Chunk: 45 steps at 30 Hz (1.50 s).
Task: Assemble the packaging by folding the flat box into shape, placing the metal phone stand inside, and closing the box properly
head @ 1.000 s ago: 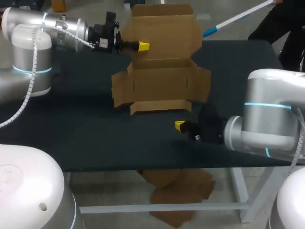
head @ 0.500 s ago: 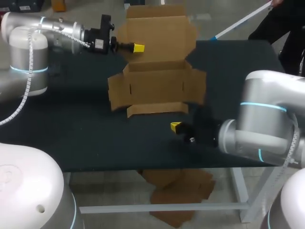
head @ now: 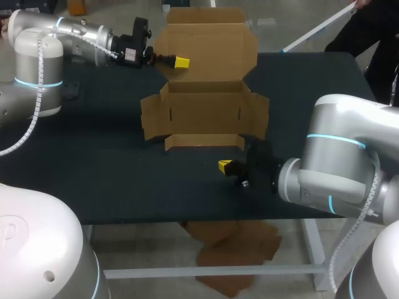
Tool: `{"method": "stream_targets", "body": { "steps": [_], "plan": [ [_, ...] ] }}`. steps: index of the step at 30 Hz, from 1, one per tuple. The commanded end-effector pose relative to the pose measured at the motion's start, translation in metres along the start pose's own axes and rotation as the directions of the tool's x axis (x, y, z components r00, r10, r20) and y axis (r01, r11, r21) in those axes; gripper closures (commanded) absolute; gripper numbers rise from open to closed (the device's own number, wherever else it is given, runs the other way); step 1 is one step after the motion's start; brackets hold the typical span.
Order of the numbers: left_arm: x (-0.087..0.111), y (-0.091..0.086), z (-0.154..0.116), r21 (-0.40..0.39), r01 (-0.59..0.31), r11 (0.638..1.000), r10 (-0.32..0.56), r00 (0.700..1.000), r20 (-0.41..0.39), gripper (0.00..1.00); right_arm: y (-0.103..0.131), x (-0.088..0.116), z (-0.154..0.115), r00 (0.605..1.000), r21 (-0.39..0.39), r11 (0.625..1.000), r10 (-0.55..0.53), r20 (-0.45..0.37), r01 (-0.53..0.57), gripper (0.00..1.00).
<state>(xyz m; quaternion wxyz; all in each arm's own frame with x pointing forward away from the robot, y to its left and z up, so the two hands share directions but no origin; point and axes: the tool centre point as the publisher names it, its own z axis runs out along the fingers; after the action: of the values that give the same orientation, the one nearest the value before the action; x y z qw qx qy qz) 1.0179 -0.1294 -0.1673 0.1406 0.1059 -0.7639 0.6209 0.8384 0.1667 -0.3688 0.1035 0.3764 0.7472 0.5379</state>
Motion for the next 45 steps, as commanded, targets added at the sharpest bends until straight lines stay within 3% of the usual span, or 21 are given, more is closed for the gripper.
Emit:
{"method": "stream_targets", "body": {
  "steps": [1,10,26,45],
  "plan": [
    [-0.001,-0.003,0.000,-0.009,0.005,1.000,-0.006,0.999,-0.032,1.00,-0.002,0.003,0.008,0.998,-0.001,1.000,-0.001,0.064,0.001,1.00],
    [0.003,-0.004,0.002,0.001,0.057,0.998,-0.057,0.998,-0.038,1.00,0.002,0.005,0.000,0.997,-0.012,1.000,-0.011,0.075,0.012,1.00],
    [-0.011,0.005,0.002,0.005,0.140,0.990,-0.139,0.989,-0.047,1.00,-0.003,0.006,0.000,0.997,-0.006,1.000,-0.013,0.079,0.013,1.00],
    [-0.025,0.011,0.002,-0.014,0.088,0.996,-0.089,0.995,-0.035,1.00,-0.008,0.006,0.017,0.993,-0.002,0.999,-0.035,0.117,0.036,1.00]
  ]
}}
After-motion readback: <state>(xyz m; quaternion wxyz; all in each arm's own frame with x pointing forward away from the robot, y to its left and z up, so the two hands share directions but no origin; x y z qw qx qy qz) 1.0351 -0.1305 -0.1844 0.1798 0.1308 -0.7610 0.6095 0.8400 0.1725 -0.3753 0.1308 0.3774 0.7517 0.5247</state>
